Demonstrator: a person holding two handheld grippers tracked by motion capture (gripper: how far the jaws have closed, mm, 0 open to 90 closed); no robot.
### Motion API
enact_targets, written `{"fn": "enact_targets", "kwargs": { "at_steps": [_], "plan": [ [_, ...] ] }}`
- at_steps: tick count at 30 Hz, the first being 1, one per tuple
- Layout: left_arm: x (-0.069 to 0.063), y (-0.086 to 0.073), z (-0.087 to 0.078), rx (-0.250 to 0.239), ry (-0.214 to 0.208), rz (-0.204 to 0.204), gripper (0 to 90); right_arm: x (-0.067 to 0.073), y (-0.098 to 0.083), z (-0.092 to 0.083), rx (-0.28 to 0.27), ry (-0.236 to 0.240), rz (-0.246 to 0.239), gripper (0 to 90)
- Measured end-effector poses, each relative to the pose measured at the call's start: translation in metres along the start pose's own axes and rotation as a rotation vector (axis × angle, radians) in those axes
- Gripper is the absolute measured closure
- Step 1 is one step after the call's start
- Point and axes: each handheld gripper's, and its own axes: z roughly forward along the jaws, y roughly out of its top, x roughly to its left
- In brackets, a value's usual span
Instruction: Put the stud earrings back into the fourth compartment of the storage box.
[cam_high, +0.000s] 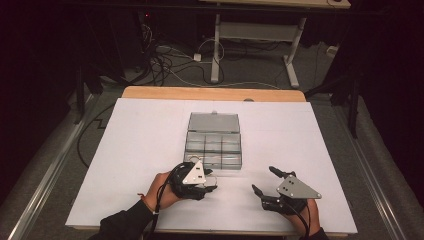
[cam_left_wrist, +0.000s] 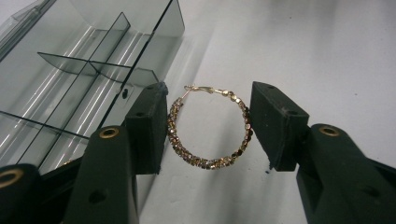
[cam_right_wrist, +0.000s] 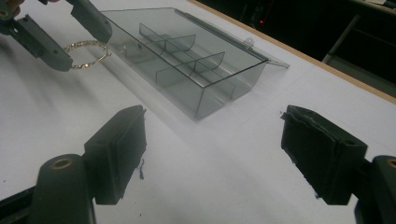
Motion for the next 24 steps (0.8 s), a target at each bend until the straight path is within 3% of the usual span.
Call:
{"fn": "enact_targets", "kwargs": {
  "at_steps": [7, 14, 24],
  "plan": [
    [0.004, -0.001, -0.008, -0.026, 0.028, -0.014, 46.4, -0.002, -0.002, 0.002, 0.004, 0.002, 0.009, 22.2],
    [0.009, 0.001, -0.018, -0.030, 0.075, -0.001, 46.4, 0.001, -0.003, 0.001, 0.010, -0.001, -0.012, 22.2],
    [0.023, -0.002, -0.025, -0.039, 0.114, -0.039, 46.4, 0.002, -0.003, 0.001, 0.012, 0.004, -0.014, 22.6]
  ]
}}
